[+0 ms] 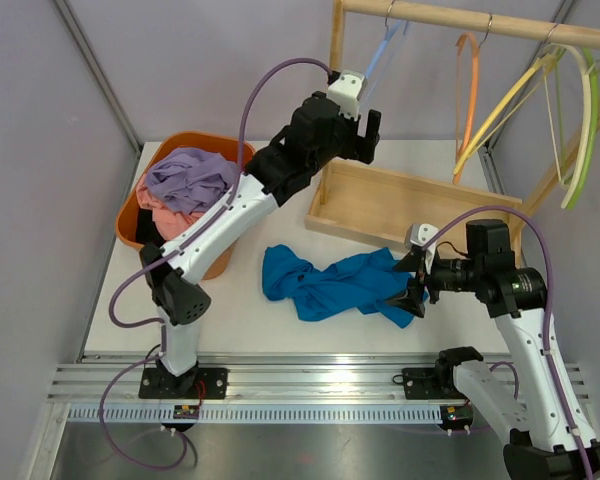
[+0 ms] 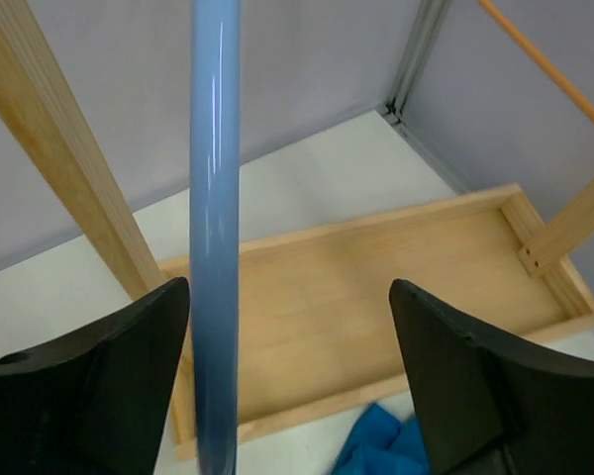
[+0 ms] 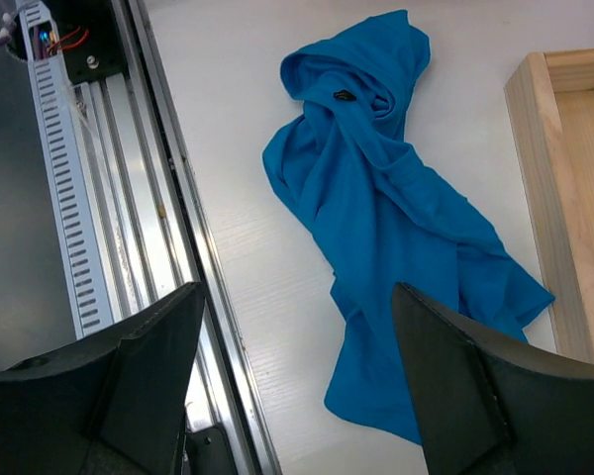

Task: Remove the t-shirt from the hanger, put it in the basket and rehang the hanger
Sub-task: Hang the hanger back to the clothesline with the left arm, then place the tshirt into the basket

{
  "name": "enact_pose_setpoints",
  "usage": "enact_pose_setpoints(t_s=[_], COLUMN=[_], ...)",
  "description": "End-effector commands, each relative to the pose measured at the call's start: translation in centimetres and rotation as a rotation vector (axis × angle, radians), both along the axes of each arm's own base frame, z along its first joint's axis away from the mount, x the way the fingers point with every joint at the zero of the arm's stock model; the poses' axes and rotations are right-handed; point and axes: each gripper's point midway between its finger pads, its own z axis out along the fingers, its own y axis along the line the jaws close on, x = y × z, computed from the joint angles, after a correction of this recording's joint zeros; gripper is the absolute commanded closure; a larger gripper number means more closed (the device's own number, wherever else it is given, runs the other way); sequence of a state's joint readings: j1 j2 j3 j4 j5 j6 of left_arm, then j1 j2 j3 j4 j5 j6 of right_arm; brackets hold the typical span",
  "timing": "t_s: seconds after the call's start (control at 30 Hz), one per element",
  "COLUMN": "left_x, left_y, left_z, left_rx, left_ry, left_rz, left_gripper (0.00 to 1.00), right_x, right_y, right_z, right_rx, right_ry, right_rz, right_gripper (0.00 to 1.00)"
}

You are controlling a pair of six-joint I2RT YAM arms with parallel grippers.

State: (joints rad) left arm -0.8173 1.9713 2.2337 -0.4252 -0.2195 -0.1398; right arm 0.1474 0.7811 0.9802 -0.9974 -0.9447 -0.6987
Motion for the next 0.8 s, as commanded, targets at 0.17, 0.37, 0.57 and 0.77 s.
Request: enact_pose_setpoints(t_s=[0.17, 0.37, 0.57, 0.77], left_x=[-9.7, -15.0, -18.3, -17.8], left_y=[8.0, 12.7, 12.7, 9.7], left_z=[8.2, -1.0, -13.6, -22.8], left_rx=[-0.115, -0.041, -0.086, -0.002], left_ry=[-0.116, 0.020, 0.258, 0.353], left_rz=[-0.097, -0.116, -0.109, -0.001], left_gripper=[0.01, 0.01, 0.01, 0.01], right_x=[-0.6, 3.4, 7.3, 8.2], right_y=[-0.5, -0.7, -1.1, -1.7], right_z=[-1.5, -2.4, -3.6, -5.2], right_rx=[-0.083, -0.083, -0.085, -0.109], right_ry=[-0.037, 0.080, 0.133, 0.154], right_rz=[0.120, -0.052, -0.201, -0.253], right_gripper=[0.16, 0.16, 0.16, 0.15])
